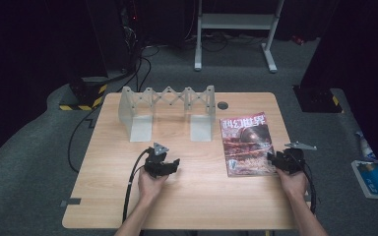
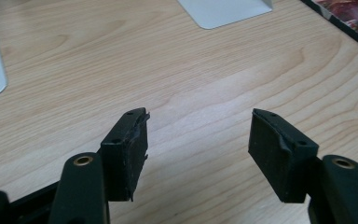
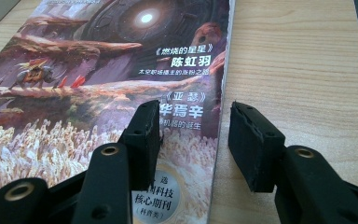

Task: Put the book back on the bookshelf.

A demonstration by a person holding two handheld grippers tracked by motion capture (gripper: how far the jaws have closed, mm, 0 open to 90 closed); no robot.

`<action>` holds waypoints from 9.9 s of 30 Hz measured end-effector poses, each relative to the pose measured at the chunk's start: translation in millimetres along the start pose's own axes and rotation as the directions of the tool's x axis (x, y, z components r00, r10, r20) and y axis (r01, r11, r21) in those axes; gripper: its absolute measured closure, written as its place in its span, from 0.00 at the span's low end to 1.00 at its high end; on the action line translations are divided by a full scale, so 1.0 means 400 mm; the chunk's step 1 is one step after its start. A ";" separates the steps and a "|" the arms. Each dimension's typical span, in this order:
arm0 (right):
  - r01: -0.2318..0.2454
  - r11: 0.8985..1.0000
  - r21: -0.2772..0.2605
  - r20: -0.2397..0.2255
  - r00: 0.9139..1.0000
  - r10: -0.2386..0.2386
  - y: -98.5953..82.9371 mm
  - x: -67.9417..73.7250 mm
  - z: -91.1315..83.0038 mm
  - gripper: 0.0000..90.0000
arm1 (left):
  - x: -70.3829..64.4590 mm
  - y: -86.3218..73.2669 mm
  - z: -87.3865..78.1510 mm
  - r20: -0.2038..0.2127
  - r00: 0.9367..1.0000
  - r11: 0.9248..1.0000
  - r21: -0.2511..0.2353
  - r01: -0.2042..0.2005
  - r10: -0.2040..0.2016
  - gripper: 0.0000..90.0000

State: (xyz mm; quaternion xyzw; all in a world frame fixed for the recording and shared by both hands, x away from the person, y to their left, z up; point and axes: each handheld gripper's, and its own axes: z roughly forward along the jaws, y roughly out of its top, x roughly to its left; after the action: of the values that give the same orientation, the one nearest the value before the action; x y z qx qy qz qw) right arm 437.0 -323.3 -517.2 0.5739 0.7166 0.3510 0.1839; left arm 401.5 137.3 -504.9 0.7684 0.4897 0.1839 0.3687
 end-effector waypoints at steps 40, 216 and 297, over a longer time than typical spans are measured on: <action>-0.022 1.000 -0.015 0.004 1.000 0.022 -0.011 0.014 -0.004 0.63 | -0.174 0.128 0.152 0.174 0.984 0.997 -0.044 0.058 -0.049 0.54; 0.085 0.996 0.010 -0.100 0.991 -0.084 -0.250 0.241 -0.207 0.64 | -0.295 -0.041 0.021 0.270 0.960 0.990 0.096 -0.104 0.075 0.74; 0.158 0.986 -0.049 -0.288 0.943 -0.166 -0.223 0.433 -0.105 0.61 | -0.078 -0.160 -0.107 0.178 0.974 0.990 0.027 0.138 -0.140 0.54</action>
State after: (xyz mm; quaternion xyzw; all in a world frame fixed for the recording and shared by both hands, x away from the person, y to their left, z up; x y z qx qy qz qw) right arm 299.9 -179.1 -528.1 0.4529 0.7761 0.4243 0.1120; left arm 320.1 142.0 -521.9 0.7482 0.5085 0.0844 0.4177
